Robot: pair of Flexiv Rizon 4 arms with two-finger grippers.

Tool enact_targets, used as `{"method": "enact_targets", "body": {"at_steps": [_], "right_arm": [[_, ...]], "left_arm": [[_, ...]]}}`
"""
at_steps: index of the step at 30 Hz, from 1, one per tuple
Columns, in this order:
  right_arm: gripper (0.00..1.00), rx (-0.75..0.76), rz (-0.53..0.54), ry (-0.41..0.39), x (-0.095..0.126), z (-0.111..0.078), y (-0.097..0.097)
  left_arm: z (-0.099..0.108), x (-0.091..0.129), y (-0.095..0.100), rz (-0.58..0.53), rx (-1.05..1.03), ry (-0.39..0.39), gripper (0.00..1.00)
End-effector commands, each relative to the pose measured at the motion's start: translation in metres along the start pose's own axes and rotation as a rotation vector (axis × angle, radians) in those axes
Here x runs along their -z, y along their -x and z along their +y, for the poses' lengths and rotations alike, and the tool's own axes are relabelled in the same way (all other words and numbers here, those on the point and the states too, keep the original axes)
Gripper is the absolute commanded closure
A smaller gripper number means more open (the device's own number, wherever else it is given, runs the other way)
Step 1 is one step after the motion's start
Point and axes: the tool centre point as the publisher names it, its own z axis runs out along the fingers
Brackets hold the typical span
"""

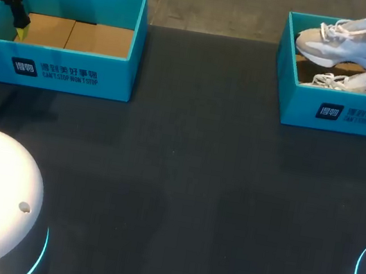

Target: Take the shoe out of the shoebox, open the shoe tongue, remove and reinsert the insole, then place the shoe into the shoebox

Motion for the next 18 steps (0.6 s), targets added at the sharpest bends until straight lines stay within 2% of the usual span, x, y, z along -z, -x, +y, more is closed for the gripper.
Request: {"method": "enact_targets", "body": {"at_steps": [1, 18], "right_arm": [[1.0, 0.001, -0.003, -0.017, -0.007, 0.009, -0.004], [1.0, -0.015, -0.002, -0.044, -0.023, 0.007, -0.003]], "left_arm": [[0.001, 0.0, 0.0, -0.002, 0.001, 0.0, 0.0], [0.001, 0.0, 0.0, -0.002, 0.001, 0.0, 0.0]]}}
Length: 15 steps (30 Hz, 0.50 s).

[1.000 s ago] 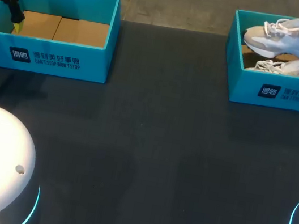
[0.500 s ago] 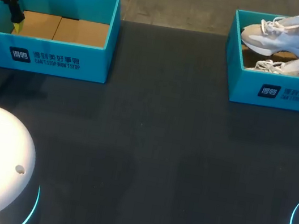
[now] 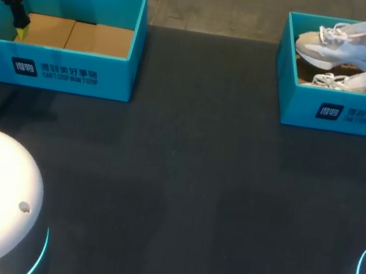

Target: Take the shoe out of the shoebox, open the shoe tongue, remove and reinsert the insole, then place the shoe into the shoebox

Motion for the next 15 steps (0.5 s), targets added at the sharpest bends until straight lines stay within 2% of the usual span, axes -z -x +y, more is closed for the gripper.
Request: {"method": "enact_targets", "body": {"at_steps": [1, 15], "right_arm": [[1.0, -0.004, 0.001, -0.006, -0.003, 0.0029, -0.0003], [1.0, -0.032, -0.014, -0.01, -0.0104, 0.011, -0.0046]], "left_arm": [[0.001, 0.0003, -0.0004, -0.002, 0.001, 0.0, 0.0], [0.001, 0.0003, -0.0004, -0.002, 0.001, 0.0, 0.0]]}}
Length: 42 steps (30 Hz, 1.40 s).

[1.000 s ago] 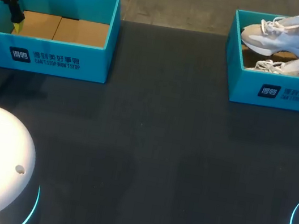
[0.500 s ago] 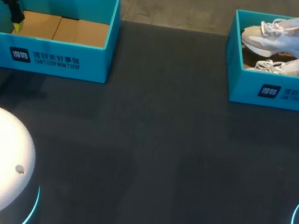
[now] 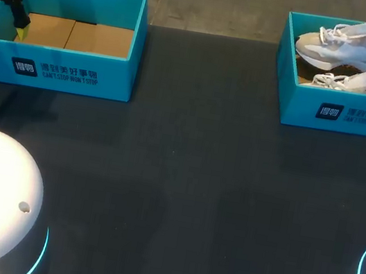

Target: Take the shoe out of the shoebox, open the shoe tongue, remove and reinsert the insole, then place the shoe into the shoebox

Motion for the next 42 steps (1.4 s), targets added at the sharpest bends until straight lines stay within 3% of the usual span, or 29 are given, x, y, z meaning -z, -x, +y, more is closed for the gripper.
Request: {"method": "enact_targets", "body": {"at_steps": [1, 19, 42], "right_arm": [[1.0, -0.012, -0.009, -0.016, -0.004, 0.009, -0.003], [1.0, -0.059, -0.015, -0.055, -0.016, 0.009, 0.006], [1.0, -0.028, 0.017, -0.069, -0.018, -0.012, 0.008]], "left_arm": [[0.001, 0.0, 0.0, -0.002, 0.001, 0.0, 0.0], [0.001, 0.0, 0.0, -0.002, 0.001, 0.0, 0.0], [0.001, 0.0, 0.0, -0.002, 0.001, 0.0, 0.0]]}}
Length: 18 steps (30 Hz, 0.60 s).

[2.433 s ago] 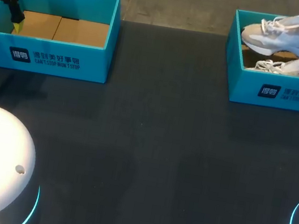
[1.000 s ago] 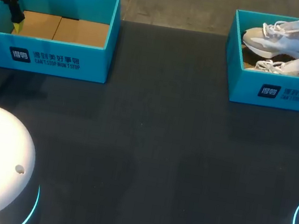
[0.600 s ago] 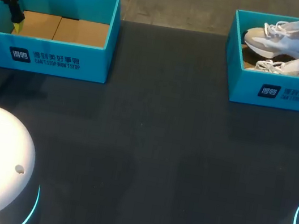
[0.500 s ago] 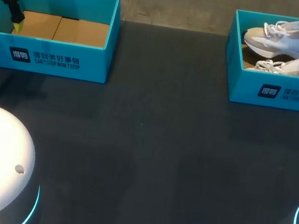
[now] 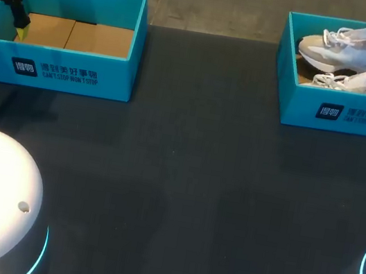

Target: Take the shoe out of the shoebox, open the shoe tongue, remove and reinsert the insole, then place the shoe into the shoebox

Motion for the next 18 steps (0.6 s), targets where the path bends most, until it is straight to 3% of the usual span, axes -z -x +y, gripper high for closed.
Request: {"method": "enact_targets", "body": {"at_steps": [1, 18], "right_arm": [[1.0, -0.001, 0.006, 0.002, -0.001, -0.002, 0.0], [1.0, 0.022, 0.011, 0.0, -0.004, -0.003, -0.013]], "left_arm": [[0.001, 0.0, 0.0, -0.002, 0.001, 0.0, 0.0], [0.001, 0.0, 0.0, -0.002, 0.001, 0.0, 0.0]]}}
